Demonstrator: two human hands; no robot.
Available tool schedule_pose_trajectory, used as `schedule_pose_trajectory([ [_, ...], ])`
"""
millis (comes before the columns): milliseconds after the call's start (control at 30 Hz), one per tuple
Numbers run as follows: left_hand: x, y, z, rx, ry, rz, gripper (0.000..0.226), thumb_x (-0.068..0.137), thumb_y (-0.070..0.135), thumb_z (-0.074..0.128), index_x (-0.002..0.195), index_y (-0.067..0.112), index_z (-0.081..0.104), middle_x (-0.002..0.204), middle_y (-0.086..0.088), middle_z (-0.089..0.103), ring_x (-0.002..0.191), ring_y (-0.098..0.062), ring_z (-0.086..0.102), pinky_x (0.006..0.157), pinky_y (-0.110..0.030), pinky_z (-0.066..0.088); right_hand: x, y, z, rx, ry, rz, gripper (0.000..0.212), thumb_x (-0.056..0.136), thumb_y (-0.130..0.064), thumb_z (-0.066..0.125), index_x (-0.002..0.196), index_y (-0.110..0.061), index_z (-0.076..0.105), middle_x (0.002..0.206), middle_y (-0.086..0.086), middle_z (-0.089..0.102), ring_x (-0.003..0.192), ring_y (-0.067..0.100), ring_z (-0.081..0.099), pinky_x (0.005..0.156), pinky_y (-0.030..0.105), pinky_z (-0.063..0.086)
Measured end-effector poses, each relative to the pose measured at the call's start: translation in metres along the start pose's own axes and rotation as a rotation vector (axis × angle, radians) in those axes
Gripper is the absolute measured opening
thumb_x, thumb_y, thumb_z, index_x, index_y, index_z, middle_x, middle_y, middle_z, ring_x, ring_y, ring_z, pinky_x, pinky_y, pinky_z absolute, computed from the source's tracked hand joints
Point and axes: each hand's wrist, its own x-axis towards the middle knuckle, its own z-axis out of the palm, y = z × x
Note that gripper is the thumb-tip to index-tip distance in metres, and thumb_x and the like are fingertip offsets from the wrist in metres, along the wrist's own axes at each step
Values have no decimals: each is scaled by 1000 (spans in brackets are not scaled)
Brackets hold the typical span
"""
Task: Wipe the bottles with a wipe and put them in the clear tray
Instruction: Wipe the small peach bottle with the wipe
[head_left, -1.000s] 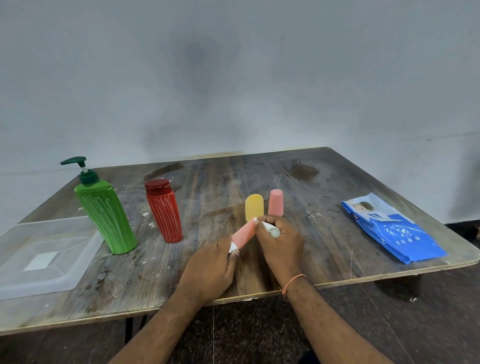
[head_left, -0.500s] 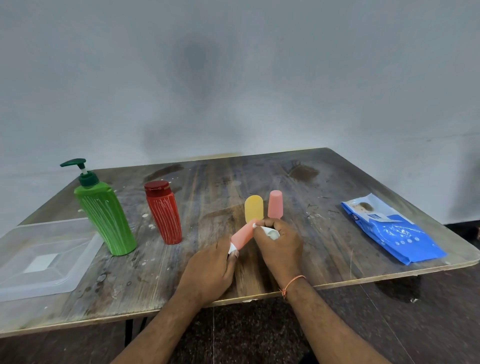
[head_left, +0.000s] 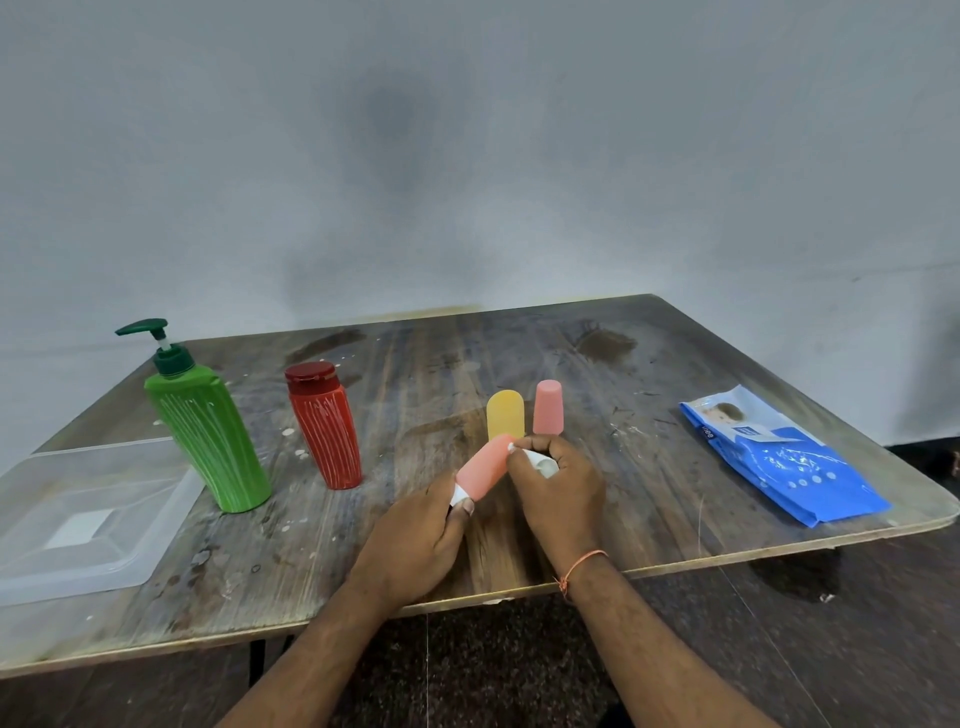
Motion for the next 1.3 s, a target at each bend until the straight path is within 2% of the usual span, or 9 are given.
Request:
schedule_pose_trajectory([
  [133,1,-2,-3,-109,-26,-27,33,110,44,38,138,29,47,106,14,61,90,-4,58,80,-33,51,-1,-1,-1,69,-50,-55,6,92,-27,83,98,-29,82,95,-20,76,94,0,70,74,12,55],
  [300,2,-4,-4,-176,-47,-67,30,111,44,38,136,31,49,105,15,61,93,-3,58,83,-36,52,-2,1,0,22,-92,-34,8,87,-25,84,88,-32,80,91,-22,75,89,2,71,73,19,57],
  [500,2,-4,-5,-188,-50,-80,35,111,45,37,142,33,46,113,13,62,99,-2,58,89,-36,53,0,0,-1,51,-43,-39,5,92,-28,83,96,-30,81,94,-22,76,92,0,71,72,13,54],
  [600,2,-4,-5,-213,-47,-87,34,111,45,37,141,32,46,112,13,63,99,-2,59,89,-37,53,-2,0,-1,64,-81,-49,8,88,-24,85,90,-31,81,92,-21,76,90,3,72,72,16,56],
  [700,2,-5,-5,-213,-54,-91,32,111,45,37,139,32,46,111,12,63,98,-3,59,89,-38,54,-2,1,0,10,-62,-9,8,87,-24,84,87,-31,79,88,-22,75,86,-1,70,68,12,53],
  [800,2,-5,-4,-197,-58,-81,33,111,45,37,141,32,45,113,12,62,99,-3,59,88,-36,54,0,1,0,13,-8,-2,5,91,-28,83,94,-30,80,91,-23,75,90,-6,68,68,7,50],
  [900,3,-4,-5,-207,-59,-80,35,111,45,37,143,31,44,117,11,62,102,-3,58,90,-36,54,0,1,0,59,-33,-32,8,94,-31,82,101,-29,81,96,-23,75,96,-3,69,74,11,55],
  [1100,3,-5,-4,-192,-64,-76,35,111,46,37,141,31,45,119,12,61,103,-4,58,89,-35,54,-1,1,-1,11,-38,1,5,88,-25,82,90,-29,80,89,-21,75,88,-3,69,68,9,50],
  [1300,3,-5,-2,-132,-60,-47,39,111,47,37,146,32,42,121,14,60,102,-3,57,84,-26,50,2,2,0,49,1,-49,10,97,-27,79,107,-29,80,103,-22,74,101,-8,66,77,6,50],
])
